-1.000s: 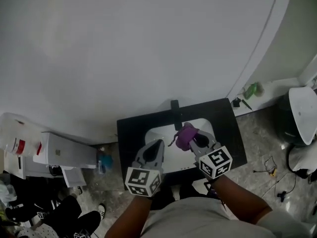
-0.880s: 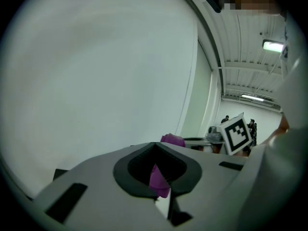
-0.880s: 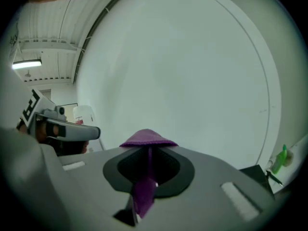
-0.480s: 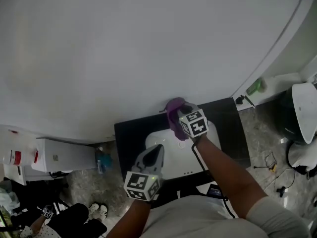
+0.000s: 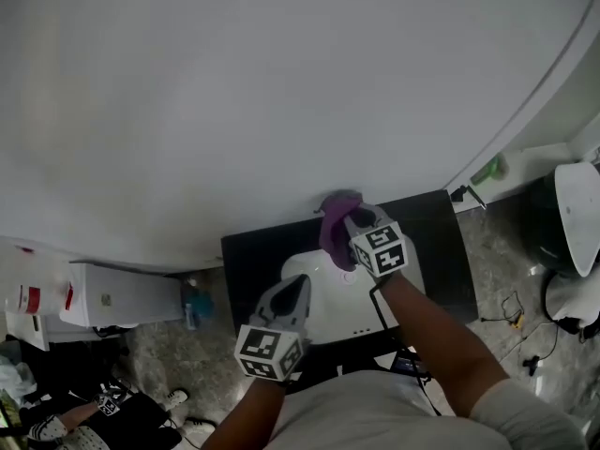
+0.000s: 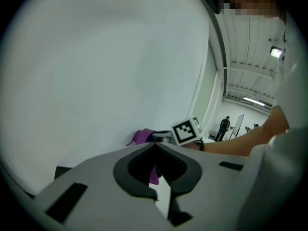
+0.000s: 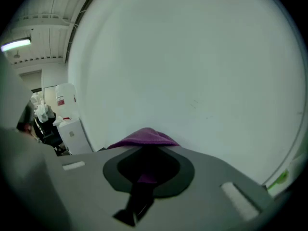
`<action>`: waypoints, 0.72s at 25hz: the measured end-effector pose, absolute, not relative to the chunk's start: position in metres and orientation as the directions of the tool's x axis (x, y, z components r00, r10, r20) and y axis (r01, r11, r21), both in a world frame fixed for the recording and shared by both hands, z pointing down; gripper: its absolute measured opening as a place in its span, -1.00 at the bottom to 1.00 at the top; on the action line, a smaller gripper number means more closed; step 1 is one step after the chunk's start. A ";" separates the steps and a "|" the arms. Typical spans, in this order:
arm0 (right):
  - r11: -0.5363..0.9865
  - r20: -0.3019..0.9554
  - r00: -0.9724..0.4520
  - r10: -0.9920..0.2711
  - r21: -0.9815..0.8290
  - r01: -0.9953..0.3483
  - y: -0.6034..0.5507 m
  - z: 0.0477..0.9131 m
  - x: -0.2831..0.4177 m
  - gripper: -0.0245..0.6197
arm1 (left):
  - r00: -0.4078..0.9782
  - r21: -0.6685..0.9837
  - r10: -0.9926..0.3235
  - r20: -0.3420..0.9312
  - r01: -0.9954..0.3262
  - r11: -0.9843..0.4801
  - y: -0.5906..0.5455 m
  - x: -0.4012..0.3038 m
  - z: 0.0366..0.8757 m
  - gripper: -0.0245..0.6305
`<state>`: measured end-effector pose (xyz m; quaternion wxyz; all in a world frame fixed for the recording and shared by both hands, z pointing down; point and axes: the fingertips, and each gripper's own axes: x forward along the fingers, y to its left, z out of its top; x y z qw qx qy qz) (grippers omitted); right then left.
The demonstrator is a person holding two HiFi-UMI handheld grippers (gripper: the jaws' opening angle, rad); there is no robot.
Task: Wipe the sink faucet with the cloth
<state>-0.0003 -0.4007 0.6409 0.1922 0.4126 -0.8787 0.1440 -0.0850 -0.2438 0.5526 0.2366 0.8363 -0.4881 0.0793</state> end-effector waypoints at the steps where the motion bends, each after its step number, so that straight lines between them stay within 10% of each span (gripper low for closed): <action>1: 0.618 0.473 -0.574 -0.668 -0.078 -0.783 -0.415 0.645 -0.003 -0.85 | 0.511 0.314 -0.777 0.367 -0.855 -0.414 -0.243 -0.086 0.552 -0.91; 18: 0.624 0.539 -0.527 -0.657 -0.003 -0.781 -0.368 0.716 0.011 -0.84 | 0.513 0.293 -0.766 0.388 -0.856 -0.425 -0.230 -0.090 0.551 -0.91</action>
